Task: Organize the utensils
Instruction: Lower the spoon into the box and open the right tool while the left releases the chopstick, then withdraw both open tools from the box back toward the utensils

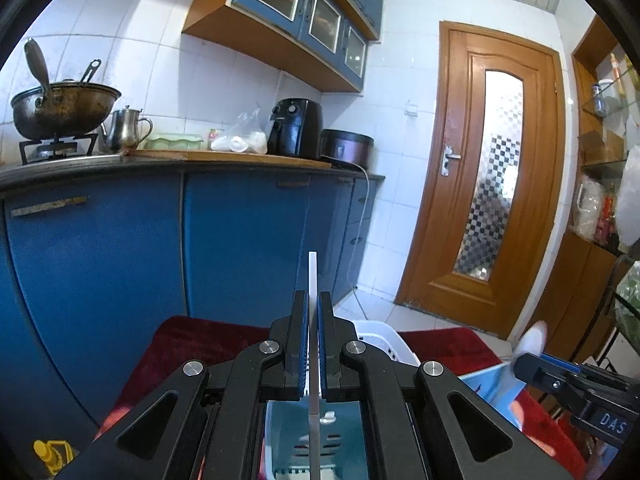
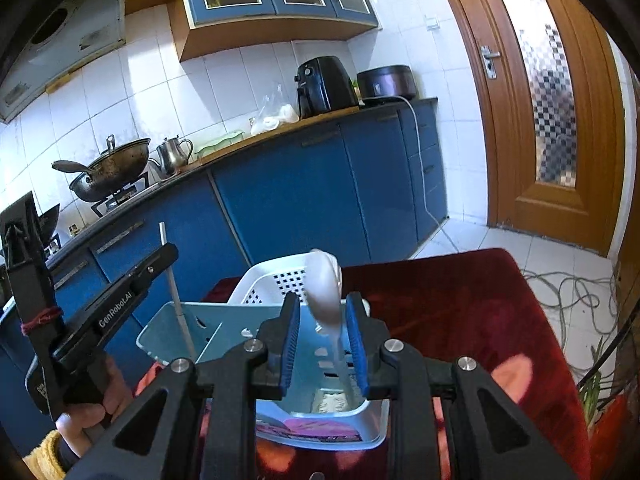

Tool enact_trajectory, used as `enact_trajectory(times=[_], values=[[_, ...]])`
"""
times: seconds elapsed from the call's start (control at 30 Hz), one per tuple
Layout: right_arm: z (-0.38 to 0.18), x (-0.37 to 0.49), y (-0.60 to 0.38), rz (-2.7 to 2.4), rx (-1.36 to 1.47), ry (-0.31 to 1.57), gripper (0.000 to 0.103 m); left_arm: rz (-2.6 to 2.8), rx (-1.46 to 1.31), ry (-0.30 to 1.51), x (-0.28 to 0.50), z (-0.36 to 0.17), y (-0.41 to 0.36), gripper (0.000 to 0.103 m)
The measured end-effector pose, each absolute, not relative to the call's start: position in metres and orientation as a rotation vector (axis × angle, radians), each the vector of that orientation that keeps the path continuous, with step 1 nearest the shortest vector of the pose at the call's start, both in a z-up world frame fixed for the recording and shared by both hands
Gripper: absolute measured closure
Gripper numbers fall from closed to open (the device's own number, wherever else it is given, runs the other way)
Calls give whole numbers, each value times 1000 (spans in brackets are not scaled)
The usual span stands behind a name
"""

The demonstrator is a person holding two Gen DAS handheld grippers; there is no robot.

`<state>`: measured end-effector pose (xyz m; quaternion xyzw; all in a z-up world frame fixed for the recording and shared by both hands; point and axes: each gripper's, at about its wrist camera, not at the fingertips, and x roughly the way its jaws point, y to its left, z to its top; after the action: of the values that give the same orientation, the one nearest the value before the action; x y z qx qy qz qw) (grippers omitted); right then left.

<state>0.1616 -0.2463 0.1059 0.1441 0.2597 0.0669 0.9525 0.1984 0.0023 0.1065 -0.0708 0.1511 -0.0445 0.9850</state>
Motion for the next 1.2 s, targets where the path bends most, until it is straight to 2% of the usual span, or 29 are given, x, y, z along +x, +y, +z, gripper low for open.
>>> enact_trajectory(times=[0.1, 0.2, 0.27, 0.33, 0.97, 1.2], values=[[107, 159, -248, 143, 305, 525, 69, -93, -134, 322, 197, 106, 2, 98], [111, 154, -248, 149, 313, 515, 66, -100, -120, 345, 195, 105, 2, 88], [114, 152, -249, 150, 317, 506, 60, -104, -112, 355, 192, 105, 1, 76], [117, 147, -250, 150, 327, 496, 59, -110, -108, 358, 187, 107, 1, 70], [147, 83, -236, 180, 375, 484, 56, -142, -53, 379, 107, 151, 4, 70], [147, 55, -228, 190, 371, 499, 54, -156, -77, 436, 73, 152, 7, 70]])
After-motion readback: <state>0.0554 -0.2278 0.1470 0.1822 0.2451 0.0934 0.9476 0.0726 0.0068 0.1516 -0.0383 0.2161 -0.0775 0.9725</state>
